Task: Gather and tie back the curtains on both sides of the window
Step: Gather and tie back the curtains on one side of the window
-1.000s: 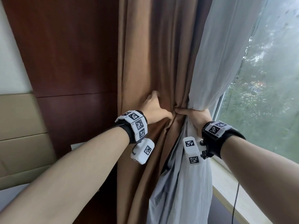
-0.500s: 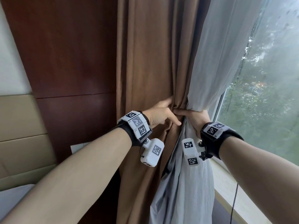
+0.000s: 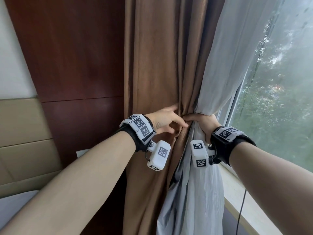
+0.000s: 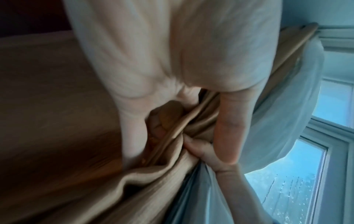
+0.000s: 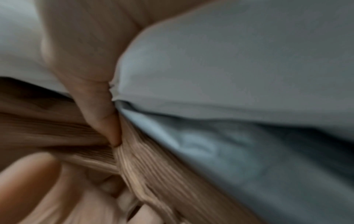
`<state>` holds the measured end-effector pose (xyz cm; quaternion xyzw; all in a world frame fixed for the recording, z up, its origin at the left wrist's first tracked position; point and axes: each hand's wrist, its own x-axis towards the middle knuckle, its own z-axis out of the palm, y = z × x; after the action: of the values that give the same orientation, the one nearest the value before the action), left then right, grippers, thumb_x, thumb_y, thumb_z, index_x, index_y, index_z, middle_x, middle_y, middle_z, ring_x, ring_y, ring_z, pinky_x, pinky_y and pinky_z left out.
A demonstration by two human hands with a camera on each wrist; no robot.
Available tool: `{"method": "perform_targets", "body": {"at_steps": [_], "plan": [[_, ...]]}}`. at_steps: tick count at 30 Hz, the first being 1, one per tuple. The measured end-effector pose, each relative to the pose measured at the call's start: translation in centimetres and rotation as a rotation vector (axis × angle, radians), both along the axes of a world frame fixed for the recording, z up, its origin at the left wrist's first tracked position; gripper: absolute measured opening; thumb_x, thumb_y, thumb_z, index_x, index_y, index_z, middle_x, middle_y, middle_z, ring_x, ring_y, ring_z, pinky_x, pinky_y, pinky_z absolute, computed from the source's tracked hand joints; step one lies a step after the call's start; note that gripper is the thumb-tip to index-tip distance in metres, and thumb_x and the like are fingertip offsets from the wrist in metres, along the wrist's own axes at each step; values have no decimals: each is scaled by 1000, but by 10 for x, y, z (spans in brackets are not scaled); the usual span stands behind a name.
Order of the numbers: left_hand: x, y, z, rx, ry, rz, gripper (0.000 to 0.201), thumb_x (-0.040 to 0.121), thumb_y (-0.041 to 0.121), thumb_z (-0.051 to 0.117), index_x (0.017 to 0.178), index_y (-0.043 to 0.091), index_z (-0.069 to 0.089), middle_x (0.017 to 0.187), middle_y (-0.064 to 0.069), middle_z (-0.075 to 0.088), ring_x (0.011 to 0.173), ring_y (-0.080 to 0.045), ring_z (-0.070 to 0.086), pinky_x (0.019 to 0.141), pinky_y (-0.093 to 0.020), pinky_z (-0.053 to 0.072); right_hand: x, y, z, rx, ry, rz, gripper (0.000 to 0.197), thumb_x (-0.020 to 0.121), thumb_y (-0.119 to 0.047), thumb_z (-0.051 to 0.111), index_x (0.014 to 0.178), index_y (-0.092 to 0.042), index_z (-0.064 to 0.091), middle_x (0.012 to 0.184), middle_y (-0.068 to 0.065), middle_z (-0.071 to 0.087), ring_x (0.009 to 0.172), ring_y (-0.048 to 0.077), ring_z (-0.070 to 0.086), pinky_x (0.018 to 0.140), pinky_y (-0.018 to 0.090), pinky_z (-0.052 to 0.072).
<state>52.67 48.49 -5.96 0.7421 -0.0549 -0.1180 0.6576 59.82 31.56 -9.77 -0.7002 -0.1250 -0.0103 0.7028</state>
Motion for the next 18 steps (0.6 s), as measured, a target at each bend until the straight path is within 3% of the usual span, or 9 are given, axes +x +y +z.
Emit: {"method": "perform_targets", "body": {"at_steps": [2, 4, 6, 9, 10, 12, 14, 15, 18], "plan": [[-2, -1, 4, 21, -9, 43, 102, 69, 2, 82, 158, 21, 35, 139, 4, 61, 135, -17, 49, 114, -49, 40, -3, -1, 2, -10, -14, -3, 38, 72, 0, 84, 109, -2, 78, 103, 9, 81, 82, 15, 78, 62, 20, 57], [-3, -3, 4, 28, -68, 105, 75, 74, 2, 82, 141, 24, 55, 116, 7, 69, 114, -12, 62, 111, -49, 47, -4, -2, 2, -28, -25, 2, 36, 74, 2, 83, 110, 0, 77, 103, 9, 80, 81, 11, 78, 62, 17, 57], [2, -4, 2, 87, -178, 226, 81, 63, 10, 89, 139, 19, 61, 121, 0, 72, 114, -18, 68, 107, -45, 53, -3, -3, 0, -1, -6, -20, 39, 70, -1, 87, 108, -4, 79, 102, 7, 81, 91, 21, 79, 75, 29, 62], [9, 0, 1, 99, -326, 457, 71, 60, 11, 94, 124, 14, 64, 110, 2, 69, 106, -15, 66, 92, -22, 53, 0, -2, -2, 31, 42, -74, 43, 63, -7, 93, 104, -9, 79, 98, 4, 82, 92, 25, 79, 89, 41, 62], [9, 1, 2, 68, -323, 489, 74, 58, 12, 95, 123, 17, 59, 111, 2, 67, 107, -15, 65, 92, -23, 53, 1, -2, -2, 36, 49, -80, 44, 62, -7, 94, 103, -9, 79, 97, 4, 82, 92, 25, 79, 89, 41, 62], [13, 4, 2, 7, -251, 487, 99, 46, 18, 97, 132, 23, 47, 125, -2, 65, 118, -19, 62, 105, -35, 51, -1, -3, -1, 49, 46, -63, 48, 61, -10, 96, 106, -10, 78, 99, 3, 82, 94, 24, 78, 90, 41, 62], [17, 5, -1, -11, -194, 409, 130, 30, 24, 100, 146, 22, 41, 138, -2, 64, 129, -20, 58, 114, -41, 44, -4, -2, 0, 31, 15, -12, 51, 64, -13, 97, 112, -13, 77, 105, 0, 81, 99, 20, 77, 90, 37, 60], [20, 5, -3, -21, -155, 346, 132, 28, 26, 101, 148, 17, 45, 137, -2, 67, 130, -20, 60, 116, -43, 42, -6, -1, 0, 13, 1, 14, 51, 67, -14, 96, 114, -15, 76, 108, -1, 81, 101, 16, 76, 90, 33, 58], [12, -1, 1, -61, -132, 176, 65, 57, 10, 90, 119, 7, 72, 116, -6, 78, 117, -23, 70, 112, -42, 47, -10, -2, 2, -10, -3, 54, 48, 70, -14, 95, 113, -18, 74, 109, -3, 80, 100, 11, 75, 85, 26, 56]]}}
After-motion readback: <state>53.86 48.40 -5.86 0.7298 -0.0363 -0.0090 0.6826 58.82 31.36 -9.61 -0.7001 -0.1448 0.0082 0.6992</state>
